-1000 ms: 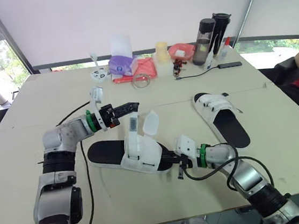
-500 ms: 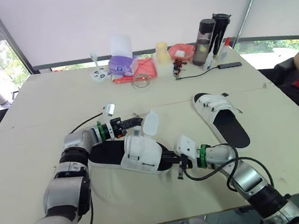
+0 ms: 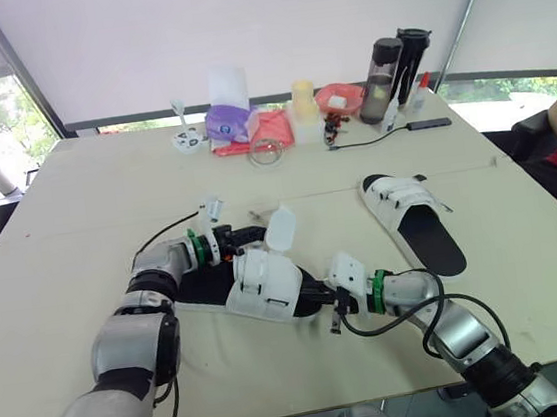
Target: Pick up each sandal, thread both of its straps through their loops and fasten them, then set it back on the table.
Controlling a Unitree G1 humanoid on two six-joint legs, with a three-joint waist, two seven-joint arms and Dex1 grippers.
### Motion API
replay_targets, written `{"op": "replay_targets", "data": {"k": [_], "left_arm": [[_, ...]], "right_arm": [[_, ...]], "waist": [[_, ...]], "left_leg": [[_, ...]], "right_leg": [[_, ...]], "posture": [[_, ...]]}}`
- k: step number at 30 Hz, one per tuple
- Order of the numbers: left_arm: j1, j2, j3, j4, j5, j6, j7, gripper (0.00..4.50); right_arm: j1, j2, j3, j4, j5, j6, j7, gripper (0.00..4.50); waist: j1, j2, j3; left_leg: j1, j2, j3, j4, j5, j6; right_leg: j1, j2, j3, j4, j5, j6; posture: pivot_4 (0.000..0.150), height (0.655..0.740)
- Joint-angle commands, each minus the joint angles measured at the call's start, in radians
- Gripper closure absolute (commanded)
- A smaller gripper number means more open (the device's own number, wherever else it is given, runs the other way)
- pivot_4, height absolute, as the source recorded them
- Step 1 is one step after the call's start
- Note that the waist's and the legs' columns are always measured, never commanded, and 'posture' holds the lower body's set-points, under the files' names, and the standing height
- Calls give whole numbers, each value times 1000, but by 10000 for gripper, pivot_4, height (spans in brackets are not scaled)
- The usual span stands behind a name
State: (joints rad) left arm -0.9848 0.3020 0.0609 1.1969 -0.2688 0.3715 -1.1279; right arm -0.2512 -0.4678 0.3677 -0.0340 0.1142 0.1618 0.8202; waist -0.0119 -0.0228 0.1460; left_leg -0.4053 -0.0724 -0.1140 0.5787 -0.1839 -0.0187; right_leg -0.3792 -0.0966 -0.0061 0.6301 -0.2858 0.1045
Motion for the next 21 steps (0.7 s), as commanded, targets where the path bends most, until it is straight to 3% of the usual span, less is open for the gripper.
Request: {"op": "replay_targets", "data": {"k": [1, 3, 6, 13, 21], "left_arm": [[25, -7, -32, 15, 63, -12, 5, 44696], [29, -6, -34, 16, 72, -3, -6, 44696], [33, -4, -32, 11, 80, 5, -21, 35467], [21, 18, 2, -10, 68, 30, -50, 667], [-12, 147, 79, -65, 11, 102, -82, 667]], "right_arm": [[47, -8, 56, 115, -80, 80, -13, 45000], [47, -7, 55, 116, -81, 80, -13, 45000], [47, -6, 55, 117, -82, 78, -11, 45000], [42, -5, 56, 124, -85, 74, -9, 45000], [42, -5, 54, 128, -86, 69, -11, 45000]], "waist": [[0, 0, 0], [-1, 0, -1], [-3, 1, -1], [-6, 3, -2], [-12, 1, -1]], "left_leg": [[1, 0, 0, 0, 0, 0], [2, 0, 0, 0, 0, 0], [2, 0, 0, 0, 0, 0], [2, 0, 0, 0, 0, 0], [-1, 0, -1, -1, 0, 0]], "right_leg": [[1, 0, 0, 0, 0, 0], [3, 0, 0, -1, 0, 0], [5, 0, 0, -1, -1, 0], [5, 0, 0, -1, -1, 1], [1, 1, 0, 0, 0, 1]], "posture": [[1500, 7400], [1500, 7400], [1500, 7400], [1500, 7400], [1500, 7400]]}}
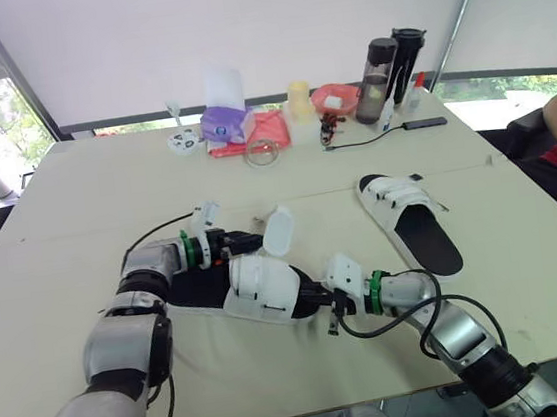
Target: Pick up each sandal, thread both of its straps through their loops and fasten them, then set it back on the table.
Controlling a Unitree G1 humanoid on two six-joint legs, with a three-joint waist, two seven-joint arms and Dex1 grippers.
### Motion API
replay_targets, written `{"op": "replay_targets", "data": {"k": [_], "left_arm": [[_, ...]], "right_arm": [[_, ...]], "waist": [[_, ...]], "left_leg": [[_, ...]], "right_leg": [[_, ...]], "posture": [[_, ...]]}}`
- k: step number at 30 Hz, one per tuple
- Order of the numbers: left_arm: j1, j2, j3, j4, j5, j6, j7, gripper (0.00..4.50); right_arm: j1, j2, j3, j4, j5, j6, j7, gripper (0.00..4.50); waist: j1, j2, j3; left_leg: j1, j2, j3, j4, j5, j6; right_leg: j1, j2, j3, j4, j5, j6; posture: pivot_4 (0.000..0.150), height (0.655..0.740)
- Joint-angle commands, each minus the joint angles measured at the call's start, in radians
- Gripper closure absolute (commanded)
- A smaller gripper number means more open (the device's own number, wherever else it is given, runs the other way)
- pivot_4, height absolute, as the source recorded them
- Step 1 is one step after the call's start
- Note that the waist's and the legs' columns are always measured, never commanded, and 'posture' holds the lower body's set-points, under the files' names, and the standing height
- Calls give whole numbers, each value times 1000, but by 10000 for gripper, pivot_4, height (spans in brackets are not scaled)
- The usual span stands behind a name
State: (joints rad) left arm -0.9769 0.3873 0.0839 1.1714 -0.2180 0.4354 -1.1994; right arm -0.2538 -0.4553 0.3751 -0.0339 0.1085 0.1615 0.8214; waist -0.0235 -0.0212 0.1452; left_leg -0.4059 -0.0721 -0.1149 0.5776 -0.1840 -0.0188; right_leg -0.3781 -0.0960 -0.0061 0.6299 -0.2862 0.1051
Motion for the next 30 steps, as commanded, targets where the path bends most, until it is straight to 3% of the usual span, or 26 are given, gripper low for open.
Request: {"op": "replay_targets", "data": {"k": [1, 4, 8, 12, 16, 22, 30], "left_arm": [[-27, 75, 69, -44, -50, 56, -14, 667], [-26, 96, 80, -124, -77, 126, -49, 667], [19, 78, 82, -362, -162, 305, -70, 667], [92, 28, 61, -582, -233, 441, -28, 667], [139, -11, 11, -675, -236, 481, 19, 667], [106, -45, -31, -596, -232, 473, 33, 667], [-65, -154, -2, -260, -205, 319, 63, 667]], "right_arm": [[45, -18, 46, 128, -80, 69, -13, 45000], [47, -18, 46, 130, -82, 65, -12, 45000], [40, -8, 50, 138, -85, 63, -10, 45000], [41, -3, 56, 138, -87, 62, -8, 45000], [40, -4, 57, 141, -87, 59, -7, 45000], [35, 0, 58, 144, -88, 63, -7, 45000], [37, 12, 57, 145, -90, 65, -21, 45000]], "waist": [[1, -1, 1], [5, -2, 1], [5, -3, 1], [0, -2, 1], [1, -2, 1], [3, -2, 1], [4, -3, 1]], "left_leg": [[-1, 0, 0, 0, 0, 0], [-1, 0, -1, 0, 0, 0], [-1, 0, -1, 0, 0, 0], [-2, 0, -1, 0, 0, 0], [-2, 0, -1, -1, 0, 0], [-1, 0, -1, -1, 0, 0], [-2, 0, -1, -1, 0, 0]], "right_leg": [[-2, 0, 0, 0, 0, 0], [-5, 0, 0, 0, 0, 0], [-4, 0, 0, 0, 0, -1], [-4, -1, 1, 0, 0, -2], [-4, 0, 1, 1, 1, -3], [-7, 0, 1, 1, 1, -2], [-8, 0, 1, 1, 1, -2]], "posture": [[1500, 7400], [1500, 7400], [1500, 7400], [1500, 7400], [1500, 7400], [1500, 7400], [1500, 7400]]}}
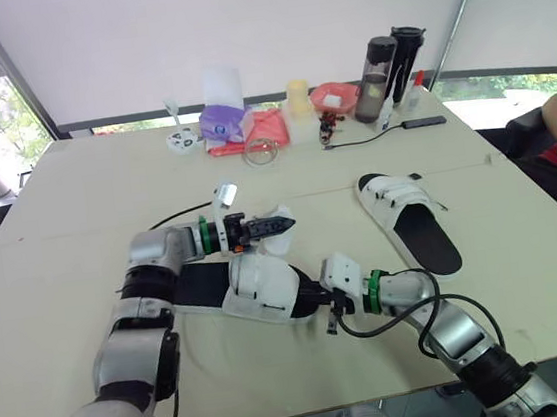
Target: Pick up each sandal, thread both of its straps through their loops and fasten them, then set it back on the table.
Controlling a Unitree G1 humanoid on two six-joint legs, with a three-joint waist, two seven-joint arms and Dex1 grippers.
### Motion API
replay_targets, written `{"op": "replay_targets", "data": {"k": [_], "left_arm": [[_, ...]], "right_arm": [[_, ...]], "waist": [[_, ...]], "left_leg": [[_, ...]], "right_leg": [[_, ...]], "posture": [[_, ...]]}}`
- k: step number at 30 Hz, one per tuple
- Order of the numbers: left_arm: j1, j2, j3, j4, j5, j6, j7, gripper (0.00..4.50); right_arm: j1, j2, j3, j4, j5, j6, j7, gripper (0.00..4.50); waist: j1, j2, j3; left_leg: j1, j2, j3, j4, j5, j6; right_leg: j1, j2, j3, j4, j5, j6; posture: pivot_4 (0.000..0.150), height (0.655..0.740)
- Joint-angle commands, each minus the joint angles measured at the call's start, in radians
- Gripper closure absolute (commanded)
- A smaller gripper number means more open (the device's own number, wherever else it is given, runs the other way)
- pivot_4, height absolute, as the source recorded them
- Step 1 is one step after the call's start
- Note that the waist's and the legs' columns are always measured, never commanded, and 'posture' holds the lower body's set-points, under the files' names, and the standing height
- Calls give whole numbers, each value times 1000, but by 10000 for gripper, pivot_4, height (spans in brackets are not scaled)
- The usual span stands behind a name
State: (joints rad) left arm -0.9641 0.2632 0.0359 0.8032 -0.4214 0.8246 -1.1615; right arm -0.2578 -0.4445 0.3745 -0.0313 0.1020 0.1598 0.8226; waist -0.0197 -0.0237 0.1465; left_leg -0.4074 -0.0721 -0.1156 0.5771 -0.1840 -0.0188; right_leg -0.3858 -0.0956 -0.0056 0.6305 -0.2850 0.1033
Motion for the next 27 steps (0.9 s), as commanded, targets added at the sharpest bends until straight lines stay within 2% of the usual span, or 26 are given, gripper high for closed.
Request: {"op": "replay_targets", "data": {"k": [1, 5, 7, 10, 11, 15, 19, 20, 24, 27], "left_arm": [[-101, -42, 58, 155, -3, -88, 36, 667], [-173, -73, 123, 319, -10, -155, 116, 667], [-197, -82, 173, 377, -23, -195, 183, 5986], [-217, -82, 207, 406, -21, -213, 178, 17907], [-221, -82, 213, 409, -17, -214, 172, 24365], [-230, -81, 207, 397, -1, -213, 128, 44775], [-225, -83, 146, 308, 28, -233, 15, 44775], [-196, -80, 97, 217, 53, -277, -25, 44775], [21, -11, -125, -200, 193, -541, -152, 44775], [155, 82, -225, -326, 298, -870, -216, 44775]], "right_arm": [[41, 2, 57, 142, -83, 67, -24, 45000], [41, 3, 52, 142, -85, 68, -28, 45000], [44, 1, 49, 141, -86, 66, -30, 45000], [46, -1, 46, 137, -86, 68, -33, 45000], [46, -2, 46, 137, -86, 69, -33, 45000], [44, -2, 45, 139, -85, 69, -34, 45000], [46, -3, 45, 140, -86, 66, -35, 45000], [46, -3, 45, 139, -87, 65, -35, 45000], [52, -8, 44, 145, -91, 50, -38, 45000], [59, -8, 51, 147, -94, 39, -37, 45000]], "waist": [[0, 0, 0], [-3, 0, 0], [-3, -1, 0], [-2, -2, 1], [-2, -2, 1], [-2, -2, 1], [-1, -2, 2], [-2, -2, 2], [-2, 1, 3], [0, 3, 2]], "left_leg": [[0, 0, 0, 0, 0, 0], [0, 0, 0, 0, 0, 0], [0, 0, 0, 0, 0, 0], [0, 0, 0, 0, 0, 0], [0, 0, 0, 0, 0, 0], [0, 0, 0, 0, 0, 0], [0, 0, 0, 0, 0, 0], [0, 0, 0, 0, 0, 0], [0, 0, 1, 0, 0, 0], [0, 1, 1, -1, -1, -2]], "right_leg": [[1, 0, 0, 0, 0, 1], [1, 0, -1, 0, 2, 3], [1, 0, -1, 1, 2, 4], [1, 0, -1, 1, 3, 6], [1, 1, -2, 1, 3, 6], [1, 1, -2, 1, 3, 6], [1, 1, -2, 1, 4, 5], [1, 1, -2, 1, 4, 5], [1, 1, 1, 1, 7, -1], [0, 1, 2, 0, 5, -5]], "posture": [[1500, 7400], [1500, 7400], [1500, 7400], [1500, 7400], [1500, 7400], [1500, 7400], [1500, 7400], [1500, 7400], [1500, 7400], [1500, 7400]]}}
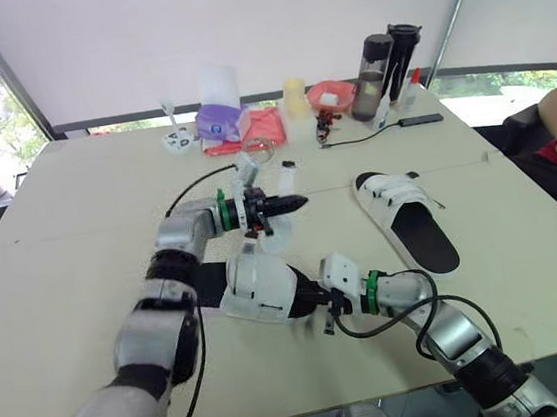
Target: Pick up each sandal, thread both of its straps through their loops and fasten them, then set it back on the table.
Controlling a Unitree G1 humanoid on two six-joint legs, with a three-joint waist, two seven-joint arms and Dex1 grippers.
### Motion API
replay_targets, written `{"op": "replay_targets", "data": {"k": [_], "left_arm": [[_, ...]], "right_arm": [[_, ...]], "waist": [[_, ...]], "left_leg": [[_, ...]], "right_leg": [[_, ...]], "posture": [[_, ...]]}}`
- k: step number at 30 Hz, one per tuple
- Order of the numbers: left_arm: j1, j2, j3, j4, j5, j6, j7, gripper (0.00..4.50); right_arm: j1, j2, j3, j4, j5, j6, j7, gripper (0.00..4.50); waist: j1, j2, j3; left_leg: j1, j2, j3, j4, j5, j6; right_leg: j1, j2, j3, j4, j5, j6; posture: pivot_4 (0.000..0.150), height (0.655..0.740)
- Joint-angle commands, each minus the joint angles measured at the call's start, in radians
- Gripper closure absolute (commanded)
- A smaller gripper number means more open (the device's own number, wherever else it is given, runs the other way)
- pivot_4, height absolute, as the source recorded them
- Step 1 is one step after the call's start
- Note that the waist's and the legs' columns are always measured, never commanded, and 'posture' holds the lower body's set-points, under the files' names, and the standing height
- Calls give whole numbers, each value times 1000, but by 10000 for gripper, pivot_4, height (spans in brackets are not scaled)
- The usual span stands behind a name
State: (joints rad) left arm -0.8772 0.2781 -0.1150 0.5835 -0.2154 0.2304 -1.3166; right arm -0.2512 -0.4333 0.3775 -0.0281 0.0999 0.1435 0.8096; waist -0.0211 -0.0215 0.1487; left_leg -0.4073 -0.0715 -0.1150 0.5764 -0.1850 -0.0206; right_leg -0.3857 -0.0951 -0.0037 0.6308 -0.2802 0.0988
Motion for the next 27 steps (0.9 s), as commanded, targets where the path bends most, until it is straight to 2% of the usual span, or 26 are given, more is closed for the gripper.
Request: {"op": "replay_targets", "data": {"k": [1, 3, 5, 8, 9, 11, 13, 18, 20, 23, 27], "left_arm": [[97, 91, -91, -107, 131, -426, -50, 44775], [127, 121, -105, -80, 164, -646, -39, 44775], [132, 132, -112, -47, 170, -752, -34, 44775], [109, 157, -98, 92, 303, -1213, 147, 44775], [88, 161, -70, 143, 370, -1411, 218, 44775], [51, 159, -9, 217, 497, -1666, 319, 44775], [34, 151, 69, 219, 663, -1812, 412, 44775], [30, 156, 167, 189, 1060, -1841, 727, 44775], [29, 180, 149, 162, 1208, -1794, 911, 44775], [17, 234, 57, 138, 1373, -1666, 1206, 36111], [-12, 308, -110, 131, 1509, -1587, 1503, 16684]], "right_arm": [[53, -18, 49, 145, -93, 53, -24, 45000], [51, -15, 49, 154, -95, 46, -29, 45000], [50, -13, 48, 160, -96, 41, -31, 45000], [47, -13, 45, 167, -99, 33, -34, 45000], [46, -13, 45, 170, -100, 30, -35, 45000], [46, -15, 44, 176, -100, 25, -34, 45000], [42, -15, 45, 184, -102, 17, -34, 45000], [28, -16, 44, 205, -103, 5, -30, 45000], [24, -19, 42, 211, -103, 1, -29, 45000], [24, -22, 41, 216, -103, -3, -28, 45000], [26, -24, 42, 215, -103, -5, -28, 45000]], "waist": [[2, 2, -1], [7, 1, -1], [8, 1, -1], [7, 2, -1], [7, 2, -1], [8, 2, -1], [9, 2, -1], [9, 2, -1], [9, 2, -1], [9, 2, -1], [10, 2, 0]], "left_leg": [[0, 0, 0, 0, 0, 0], [0, 0, 0, 0, 0, 0], [0, 0, 0, 0, 0, 0], [0, 0, 0, 0, 0, 0], [0, 0, 0, 0, 0, 0], [0, 0, 0, 0, 0, 0], [0, 0, 0, 0, 0, 0], [3, -1, 0, 0, 0, 0], [3, -1, 0, 1, 0, 0], [5, -1, 0, 1, 0, 0], [13, -1, 0, 0, 0, 0]], "right_leg": [[0, 0, 0, 0, 0, 0], [-1, 0, 1, -1, 0, -1], [-2, -1, 1, -1, 0, -1], [-1, -2, 1, -2, -2, 2], [-1, -2, 1, -2, -2, 2], [-3, -2, 0, -1, -1, 1], [-4, -2, -1, -1, 1, -1], [1, -1, -2, -1, 1, 5], [1, 0, -3, 0, 2, 8], [3, 0, -3, 1, 4, 10], [12, 0, -4, 0, 3, 13]], "posture": [[1500, 7400], [1500, 7400], [1500, 7400], [1500, 7400], [1500, 7400], [1500, 7400], [1500, 7400], [1500, 7400], [1500, 7400], [1500, 7400], [1500, 7400]]}}
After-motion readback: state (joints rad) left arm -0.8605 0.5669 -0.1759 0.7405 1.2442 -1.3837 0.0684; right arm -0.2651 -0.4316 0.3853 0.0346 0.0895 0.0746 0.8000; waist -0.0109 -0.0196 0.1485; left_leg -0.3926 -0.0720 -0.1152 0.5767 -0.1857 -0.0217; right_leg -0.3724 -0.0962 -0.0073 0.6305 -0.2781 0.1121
